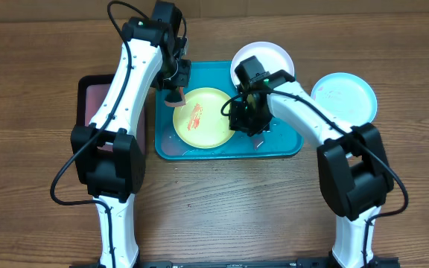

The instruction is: Clean dirty plates on tray and stack at the side

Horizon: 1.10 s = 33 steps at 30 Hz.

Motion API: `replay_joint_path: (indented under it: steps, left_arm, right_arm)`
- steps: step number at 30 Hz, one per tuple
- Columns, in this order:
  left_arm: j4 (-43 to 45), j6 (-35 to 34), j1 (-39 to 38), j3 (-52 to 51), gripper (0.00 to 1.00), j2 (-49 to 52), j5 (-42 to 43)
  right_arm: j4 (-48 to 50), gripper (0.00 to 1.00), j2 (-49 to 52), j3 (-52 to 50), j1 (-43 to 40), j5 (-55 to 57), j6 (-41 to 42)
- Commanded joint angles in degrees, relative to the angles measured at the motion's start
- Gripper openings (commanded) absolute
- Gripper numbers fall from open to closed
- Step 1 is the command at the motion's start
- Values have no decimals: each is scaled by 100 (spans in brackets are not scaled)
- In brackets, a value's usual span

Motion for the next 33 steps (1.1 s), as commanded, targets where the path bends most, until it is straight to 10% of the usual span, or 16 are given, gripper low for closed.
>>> replay_joint_path:
  steps: [1,14,33]
  left_arm:
    - [46,212,-2,0,4,-48,46]
    - [210,208,-4,-175,4,-48,98]
    - [2264,-114,-428,-2413,4,-48,-245]
  right_arm:
    - [144,34,105,-103,33,398,411]
    - [940,4,284,-247,50,461,522]
    - [1045,4,284,-247,-105,286,-136]
